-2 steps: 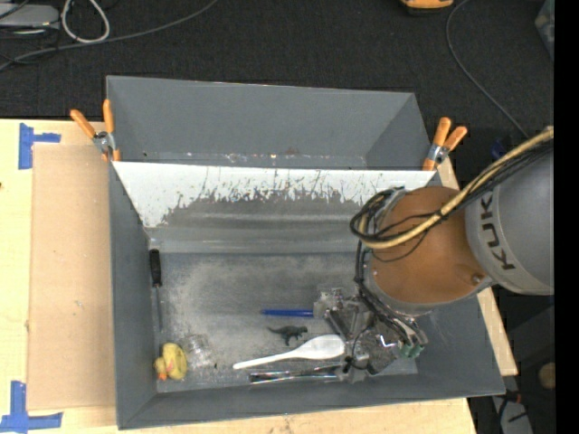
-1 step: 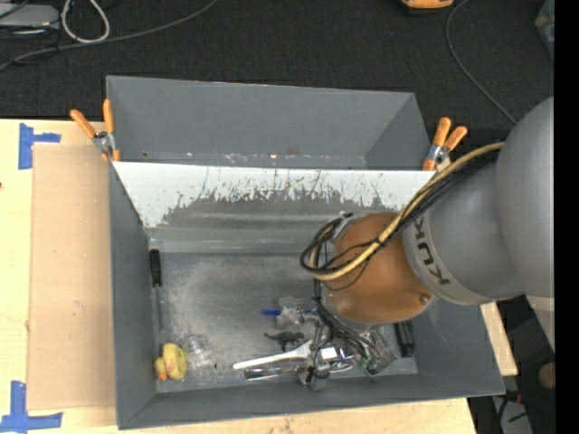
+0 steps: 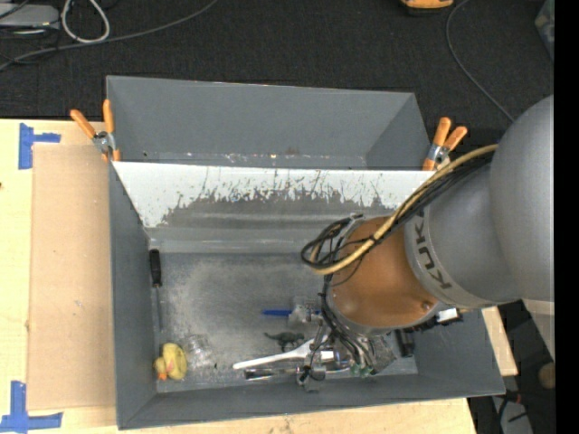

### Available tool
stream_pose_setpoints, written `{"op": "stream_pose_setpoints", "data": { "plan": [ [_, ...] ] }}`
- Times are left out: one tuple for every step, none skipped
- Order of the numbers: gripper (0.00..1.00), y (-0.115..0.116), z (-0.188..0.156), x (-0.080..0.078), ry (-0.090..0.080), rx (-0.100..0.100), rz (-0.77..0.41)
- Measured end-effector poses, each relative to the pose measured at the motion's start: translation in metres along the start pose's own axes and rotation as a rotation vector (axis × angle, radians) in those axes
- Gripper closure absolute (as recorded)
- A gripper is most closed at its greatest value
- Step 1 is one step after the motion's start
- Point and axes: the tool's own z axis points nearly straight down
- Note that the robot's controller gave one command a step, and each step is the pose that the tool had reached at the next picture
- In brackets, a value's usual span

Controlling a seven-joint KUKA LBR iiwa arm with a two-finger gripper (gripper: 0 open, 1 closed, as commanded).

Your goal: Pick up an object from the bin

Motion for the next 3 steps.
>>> {"op": "stream_pose_setpoints", "data": {
  "plan": [
    [0.00,0.0059,-0.0003,-0.0075,-0.008,-0.003,-0.238],
    [1.00,0.0011,0.0005,-0.0004,0.002,-0.001,-0.014],
    [1.00,0.0011,0.0005,-0.0004,0.002,-0.001,-0.014]
  ]
}}
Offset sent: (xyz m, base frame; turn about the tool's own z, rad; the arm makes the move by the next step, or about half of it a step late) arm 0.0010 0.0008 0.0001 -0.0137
